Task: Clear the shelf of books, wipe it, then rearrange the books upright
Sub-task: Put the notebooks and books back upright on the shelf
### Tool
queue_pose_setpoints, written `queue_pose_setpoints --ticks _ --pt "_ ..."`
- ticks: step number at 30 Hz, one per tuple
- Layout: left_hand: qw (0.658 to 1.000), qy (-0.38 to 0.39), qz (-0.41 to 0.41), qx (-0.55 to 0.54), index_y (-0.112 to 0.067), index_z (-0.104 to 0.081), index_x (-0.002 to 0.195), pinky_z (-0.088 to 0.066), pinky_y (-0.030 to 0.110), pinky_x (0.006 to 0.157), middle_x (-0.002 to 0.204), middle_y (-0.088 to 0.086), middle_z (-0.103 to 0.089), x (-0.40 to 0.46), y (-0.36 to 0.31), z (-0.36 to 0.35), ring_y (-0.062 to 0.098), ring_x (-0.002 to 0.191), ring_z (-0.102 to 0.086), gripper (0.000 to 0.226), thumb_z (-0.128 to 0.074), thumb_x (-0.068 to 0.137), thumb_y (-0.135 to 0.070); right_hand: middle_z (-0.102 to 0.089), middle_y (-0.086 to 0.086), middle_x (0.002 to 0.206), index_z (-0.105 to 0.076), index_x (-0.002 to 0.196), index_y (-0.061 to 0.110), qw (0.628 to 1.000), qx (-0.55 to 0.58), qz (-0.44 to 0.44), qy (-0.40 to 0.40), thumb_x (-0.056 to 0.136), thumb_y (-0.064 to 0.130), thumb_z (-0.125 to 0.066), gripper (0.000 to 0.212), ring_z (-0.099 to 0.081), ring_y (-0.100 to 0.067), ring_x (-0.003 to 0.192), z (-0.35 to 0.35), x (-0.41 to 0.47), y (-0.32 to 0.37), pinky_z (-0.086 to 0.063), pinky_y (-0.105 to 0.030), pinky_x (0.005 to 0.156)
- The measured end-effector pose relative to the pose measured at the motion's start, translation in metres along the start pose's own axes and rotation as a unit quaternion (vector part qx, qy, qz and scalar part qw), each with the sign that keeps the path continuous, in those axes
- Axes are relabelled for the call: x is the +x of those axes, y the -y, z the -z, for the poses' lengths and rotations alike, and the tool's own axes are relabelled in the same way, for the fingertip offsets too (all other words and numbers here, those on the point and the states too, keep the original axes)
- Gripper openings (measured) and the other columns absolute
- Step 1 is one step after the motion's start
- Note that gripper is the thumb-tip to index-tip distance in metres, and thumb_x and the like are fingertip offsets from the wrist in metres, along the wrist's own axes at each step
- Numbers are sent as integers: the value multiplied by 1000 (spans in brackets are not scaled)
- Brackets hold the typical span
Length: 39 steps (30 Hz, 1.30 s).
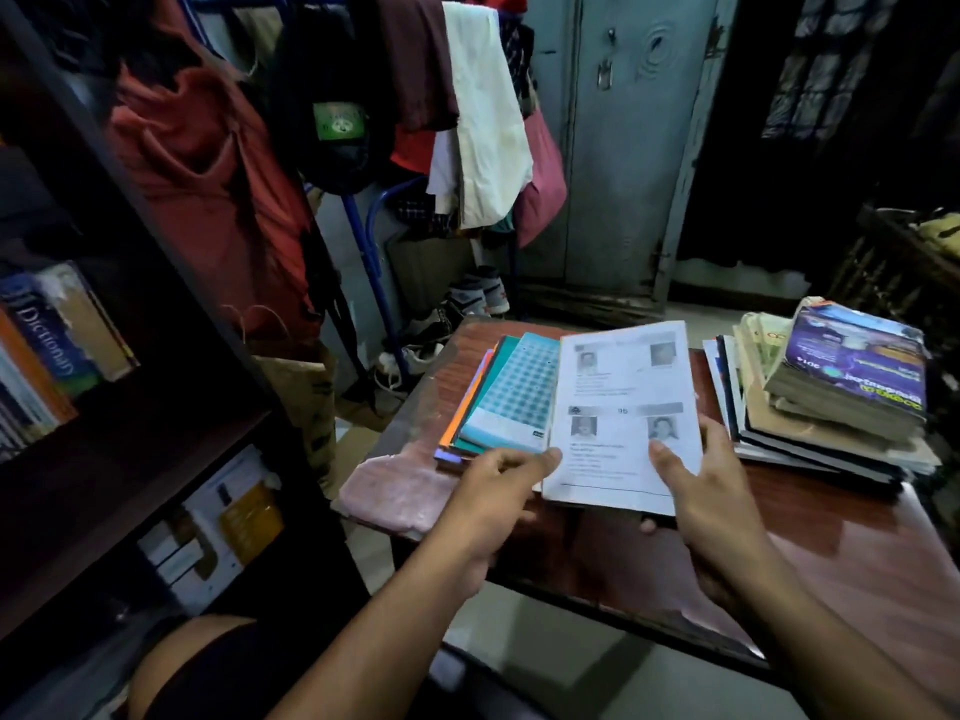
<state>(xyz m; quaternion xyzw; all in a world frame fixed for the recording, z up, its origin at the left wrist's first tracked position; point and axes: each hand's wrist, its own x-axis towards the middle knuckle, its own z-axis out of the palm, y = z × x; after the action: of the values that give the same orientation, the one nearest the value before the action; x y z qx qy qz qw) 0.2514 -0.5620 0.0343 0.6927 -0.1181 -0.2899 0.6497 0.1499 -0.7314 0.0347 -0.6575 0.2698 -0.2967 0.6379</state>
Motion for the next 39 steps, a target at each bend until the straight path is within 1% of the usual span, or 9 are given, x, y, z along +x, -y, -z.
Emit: queue_pose_setpoints --ticks 5,10,13,19,22,28,33,36,39 --pt "987 -79 -70 -120 -14 -61 123 -59 30 72 113 4 -75 -46 -16 77 22 98 -74 33 -67 94 -29 -71 6 101 -55 121 28 980 19 71 186 99 13 -61 28 -72 -21 81 -83 -42 29 -54 -34 49" --pt "941 -299 -74 -140 -16 -57 121 -59 50 89 114 9 -75 -122 11 218 29 101 -73 30 -67 95 -29 -73 7 107 -62 122 28 908 -31 91 407 98 24 -66 25 -71 -14 89 -237 -91 31 -57 -34 67" --pt "888 -429 -93 -140 -16 -56 118 -61 41 73 112 11 -74 -178 34 292 27 95 -73 28 -67 95 -29 -72 11 108 -64 120 28 852 -79 151 495 96 15 -67 27 -69 -4 96 -332 -137 34 -52 -20 77" --pt "783 -612 -112 0 -23 -48 115 -55 29 72 111 -8 -68 -256 59 341 12 92 -69 21 -60 100 -31 -40 -5 137 -31 154 21 764 -266 304 503 92 54 -59 76 -45 -25 128 -434 -217 34 -42 -39 104" --pt "720 -676 -127 89 -20 -45 127 -44 29 75 112 -9 -64 -263 62 336 14 94 -63 41 -59 97 -45 -48 -1 127 -44 144 28 754 -189 283 562 78 76 -49 82 -50 -24 124 -447 -258 47 -44 -43 103" --pt "756 -644 -110 -33 -22 -54 112 -52 35 83 109 3 -72 -235 66 379 18 95 -69 43 -51 92 -60 -38 -6 140 -41 142 28 684 -351 341 541 88 77 -41 73 -35 -30 133 -475 -266 51 -33 -46 105" --pt "816 -574 -11 -68 -25 -53 123 -54 47 96 116 5 -72 -230 88 412 24 103 -70 40 -55 95 -54 -16 -5 167 -16 160 29 618 -400 357 575 57 99 5 126 -15 -23 152 -480 -249 9 -15 -42 120" --pt "846 -511 -14 -153 -30 -55 117 -60 49 86 107 1 -77 -243 86 421 23 96 -74 29 -60 96 -49 -18 -13 166 -18 160 22 582 -405 366 603 57 103 -11 130 -19 -27 151 -481 -245 21 -20 -41 121" --pt "844 -506 -43 -174 -27 -56 107 -59 40 68 98 -1 -78 -247 87 420 23 88 -75 4 -54 104 -28 -47 -7 148 -42 148 20 567 -374 346 647 90 74 -47 79 -44 -25 136 -484 -242 40 -38 -30 99"
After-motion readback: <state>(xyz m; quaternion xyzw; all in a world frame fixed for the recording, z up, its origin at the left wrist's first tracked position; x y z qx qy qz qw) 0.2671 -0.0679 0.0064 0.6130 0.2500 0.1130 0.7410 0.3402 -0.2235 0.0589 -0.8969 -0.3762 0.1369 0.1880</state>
